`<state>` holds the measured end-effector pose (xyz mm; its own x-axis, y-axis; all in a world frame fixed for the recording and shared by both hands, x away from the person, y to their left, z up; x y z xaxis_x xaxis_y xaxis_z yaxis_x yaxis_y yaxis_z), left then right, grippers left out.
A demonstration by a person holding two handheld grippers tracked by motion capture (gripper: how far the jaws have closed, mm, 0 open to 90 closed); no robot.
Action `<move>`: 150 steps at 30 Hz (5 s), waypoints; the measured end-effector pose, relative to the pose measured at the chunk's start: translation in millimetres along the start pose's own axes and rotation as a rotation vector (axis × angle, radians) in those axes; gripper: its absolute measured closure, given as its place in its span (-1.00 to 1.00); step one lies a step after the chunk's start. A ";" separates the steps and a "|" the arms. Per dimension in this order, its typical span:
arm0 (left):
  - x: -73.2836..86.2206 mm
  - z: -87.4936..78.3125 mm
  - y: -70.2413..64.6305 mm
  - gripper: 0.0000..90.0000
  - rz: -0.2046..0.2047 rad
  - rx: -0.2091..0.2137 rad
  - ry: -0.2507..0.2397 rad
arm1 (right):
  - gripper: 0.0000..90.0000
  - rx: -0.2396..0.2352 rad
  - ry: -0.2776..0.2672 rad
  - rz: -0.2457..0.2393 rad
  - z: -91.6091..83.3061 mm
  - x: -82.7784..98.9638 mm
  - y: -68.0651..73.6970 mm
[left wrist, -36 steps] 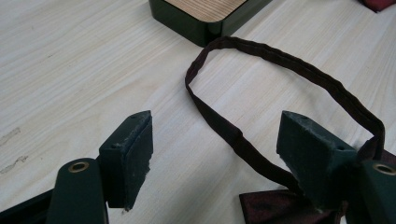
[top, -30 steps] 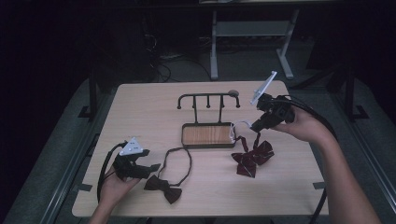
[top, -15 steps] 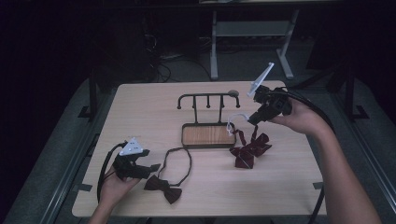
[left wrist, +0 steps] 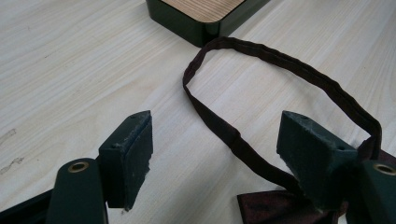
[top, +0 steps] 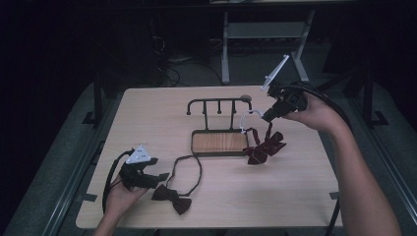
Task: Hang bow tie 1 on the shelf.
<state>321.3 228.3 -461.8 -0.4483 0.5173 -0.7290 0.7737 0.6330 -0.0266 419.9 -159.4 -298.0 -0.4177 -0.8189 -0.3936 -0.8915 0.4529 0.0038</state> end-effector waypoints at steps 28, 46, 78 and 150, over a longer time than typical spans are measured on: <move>-0.3 0.5 -1.1 -0.40 0.004 0.008 0.001 | 0.92 0.019 0.022 0.068 3.4 -12.8 -32.0; -0.5 0.2 -1.8 -0.40 0.011 0.012 0.004 | 0.86 0.022 0.045 0.098 12.0 -10.6 -40.0; -0.5 1.2 -2.8 -0.40 0.020 0.012 0.006 | 0.50 -0.051 -0.008 0.048 20.0 22.9 -20.4; -0.5 3.7 -6.0 -0.40 0.018 0.019 0.002 | 0.10 -0.095 -0.107 0.071 67.7 105.8 30.8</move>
<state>318.6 222.1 -463.8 -0.4351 0.5293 -0.7284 0.7898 0.6128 -0.0265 360.1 -208.2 -401.7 -0.4634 -0.7418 -0.4847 -0.8753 0.4683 0.1203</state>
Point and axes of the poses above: each handheld gripper's, and its own axes: z roughly forward along the jaws, x roughly out of its underside, y roughly to its left, the point moved 5 cm from there along z, roughly forward along the jaws, and after that the axes turned 1 degree about x, right-handed, at the moved point
